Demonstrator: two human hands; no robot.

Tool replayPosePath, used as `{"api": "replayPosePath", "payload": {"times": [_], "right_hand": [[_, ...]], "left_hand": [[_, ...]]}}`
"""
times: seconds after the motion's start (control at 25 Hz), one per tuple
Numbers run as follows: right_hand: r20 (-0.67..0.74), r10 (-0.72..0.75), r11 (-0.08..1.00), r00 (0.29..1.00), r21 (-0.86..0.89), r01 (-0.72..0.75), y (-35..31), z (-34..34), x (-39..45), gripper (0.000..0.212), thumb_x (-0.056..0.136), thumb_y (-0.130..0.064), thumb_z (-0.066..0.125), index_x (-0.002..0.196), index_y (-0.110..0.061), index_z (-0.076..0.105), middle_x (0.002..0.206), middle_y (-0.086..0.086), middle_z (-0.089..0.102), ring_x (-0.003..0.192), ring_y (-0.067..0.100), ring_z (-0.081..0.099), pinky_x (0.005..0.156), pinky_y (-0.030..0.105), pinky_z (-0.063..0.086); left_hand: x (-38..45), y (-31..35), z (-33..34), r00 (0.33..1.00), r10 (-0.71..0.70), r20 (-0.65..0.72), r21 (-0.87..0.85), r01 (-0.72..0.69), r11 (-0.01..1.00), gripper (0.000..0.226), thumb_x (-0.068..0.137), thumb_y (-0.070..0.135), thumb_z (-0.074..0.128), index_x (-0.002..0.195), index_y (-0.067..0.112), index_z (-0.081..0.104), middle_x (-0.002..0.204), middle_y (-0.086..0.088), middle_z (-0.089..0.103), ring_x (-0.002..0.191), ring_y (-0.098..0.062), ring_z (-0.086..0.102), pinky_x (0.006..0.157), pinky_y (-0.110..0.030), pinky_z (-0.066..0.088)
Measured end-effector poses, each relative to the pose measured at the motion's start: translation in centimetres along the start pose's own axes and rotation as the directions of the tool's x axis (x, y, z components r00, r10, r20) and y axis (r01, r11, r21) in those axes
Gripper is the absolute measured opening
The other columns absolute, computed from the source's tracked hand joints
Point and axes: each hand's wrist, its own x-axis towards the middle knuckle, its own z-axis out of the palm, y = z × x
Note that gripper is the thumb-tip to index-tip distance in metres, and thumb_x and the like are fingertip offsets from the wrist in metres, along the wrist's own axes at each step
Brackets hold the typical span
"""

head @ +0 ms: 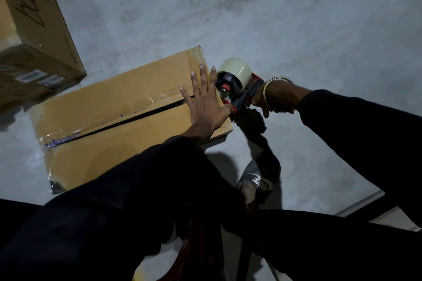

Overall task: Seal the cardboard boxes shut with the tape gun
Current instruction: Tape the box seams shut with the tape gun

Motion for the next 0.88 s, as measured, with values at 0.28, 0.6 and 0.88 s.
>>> {"api": "replayPosePath", "payload": {"times": [0.28,0.6,0.88], "right_hand": [[-0.155,-0.074,0.992,0.985,0.086,0.089,-0.5,0.1,0.6,0.014,0.108,-0.015,0.043,0.114,-0.015,0.055,0.083,0.012,0.066,0.056,0.015,0.039,0.041,0.021,0.037],[-0.048,0.249,0.731,0.967,0.664,-0.156,3.3,9.1,11.6,0.066,0.072,-0.053,0.066,0.136,-0.042,0.056,0.113,-0.002,0.075,0.094,0.023,0.073,0.080,0.031,0.061],[0.011,0.173,0.746,0.985,0.651,-0.138,4.7,3.7,7.5,0.035,0.092,-0.007,0.068,0.126,-0.010,0.060,0.106,0.011,0.070,0.061,0.011,0.069,0.050,0.028,0.055]], "left_hand": [[-0.6,0.5,-0.4,1.000,-0.014,-0.021,-0.019,0.013,1.000,0.117,0.074,0.083,0.024,0.166,0.019,-0.011,0.173,-0.005,-0.020,0.159,-0.032,-0.019,0.119,-0.075,-0.002],[0.0,0.2,1.2,0.995,-0.008,-0.094,-0.032,0.005,0.999,0.121,0.074,0.068,0.054,0.167,0.018,-0.006,0.174,-0.005,-0.013,0.160,-0.031,-0.014,0.120,-0.073,0.001],[-0.7,0.7,0.0,0.998,-0.009,-0.068,-0.003,0.009,1.000,0.115,0.077,0.057,0.049,0.165,0.006,-0.004,0.174,-0.011,-0.010,0.160,-0.032,-0.013,0.119,-0.074,0.002]]}}
